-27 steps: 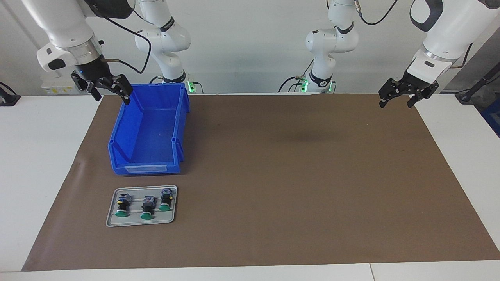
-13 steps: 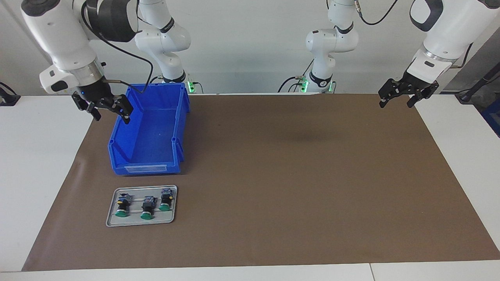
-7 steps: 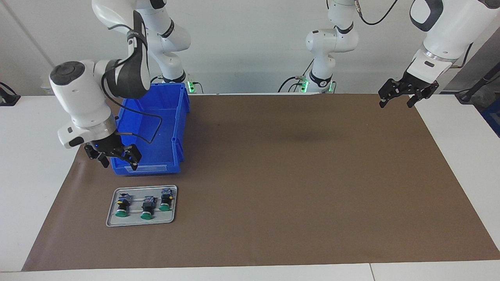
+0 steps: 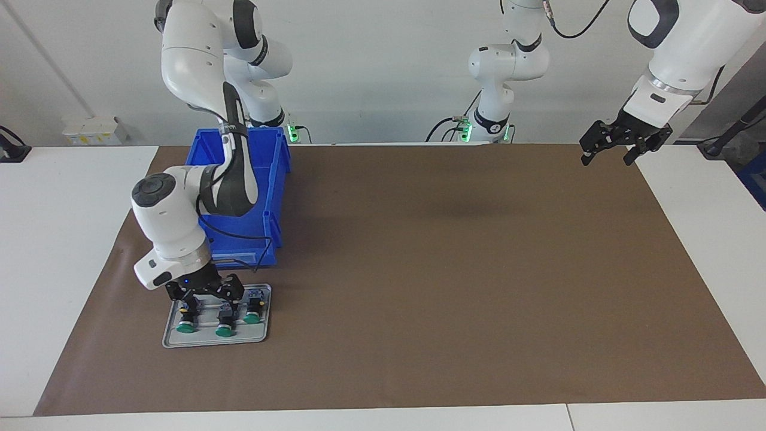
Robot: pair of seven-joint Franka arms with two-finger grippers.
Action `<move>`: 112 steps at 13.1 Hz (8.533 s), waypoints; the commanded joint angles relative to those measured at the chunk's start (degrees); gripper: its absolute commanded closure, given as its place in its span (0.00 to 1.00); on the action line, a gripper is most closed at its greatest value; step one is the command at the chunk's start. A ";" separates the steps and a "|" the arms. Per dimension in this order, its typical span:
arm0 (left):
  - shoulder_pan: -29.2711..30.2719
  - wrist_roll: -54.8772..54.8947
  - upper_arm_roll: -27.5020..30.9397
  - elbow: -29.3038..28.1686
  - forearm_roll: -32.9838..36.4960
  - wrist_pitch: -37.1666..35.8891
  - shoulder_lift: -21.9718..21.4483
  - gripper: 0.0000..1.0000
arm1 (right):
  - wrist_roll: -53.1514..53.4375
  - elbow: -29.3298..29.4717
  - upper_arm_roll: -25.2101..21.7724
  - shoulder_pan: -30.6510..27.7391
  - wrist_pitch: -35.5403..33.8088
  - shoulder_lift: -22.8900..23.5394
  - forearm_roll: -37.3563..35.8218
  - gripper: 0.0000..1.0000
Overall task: Place and press button with both arms
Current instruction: 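Reach the right gripper toward the green buttons on the metal tray, then grasp one green button with the right gripper and lift it, then carry the green button to the table center and set it down, then withdraw the right gripper while the left gripper reaches toward the button, then lower the left gripper onto the green button and close on it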
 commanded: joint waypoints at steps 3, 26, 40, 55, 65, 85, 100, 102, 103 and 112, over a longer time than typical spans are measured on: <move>0.55 0.17 -0.36 -2.03 0.96 1.05 -1.77 0.00 | -4.08 -1.58 0.40 -0.82 1.19 0.57 1.40 0.00; 0.47 0.17 -0.36 -2.03 0.96 1.05 -1.77 0.00 | 7.13 13.50 -0.04 1.63 -13.55 0.13 -4.04 1.00; 0.47 0.17 -0.36 -2.03 0.96 1.05 -1.77 0.00 | 94.81 19.17 -0.04 25.17 -22.37 -1.18 -6.23 1.00; 0.47 0.17 -0.36 -2.03 0.96 1.05 -1.77 0.00 | 147.43 7.65 0.22 40.22 -12.62 5.23 -13.80 1.00; 0.55 0.17 -0.36 -2.03 0.96 1.05 -1.77 0.00 | 147.18 6.14 0.22 42.15 -10.23 4.70 -15.65 0.00; -7.95 11.39 -3.44 -10.61 0.96 7.25 -5.80 0.00 | 59.34 4.48 0.22 11.85 -30.97 -23.77 -8.44 0.00; -28.70 39.37 -3.53 -20.22 -7.72 38.03 7.27 0.00 | 14.90 5.97 5.32 -4.07 -52.42 -31.24 -8.35 0.00; -29.76 39.55 -3.44 -16.91 -9.06 39.02 11.30 0.00 | 14.73 7.89 5.14 -4.34 -56.00 -30.72 -6.26 0.00; -31.07 39.55 -3.35 -14.71 -8.98 39.19 13.59 0.00 | 14.81 8.78 5.23 -4.34 -57.42 -30.37 -6.25 0.00; -36.01 38.93 -3.09 -6.78 -4.32 40.07 25.03 0.00 | 9.01 6.50 5.23 -4.16 -55.06 -31.33 -6.95 0.00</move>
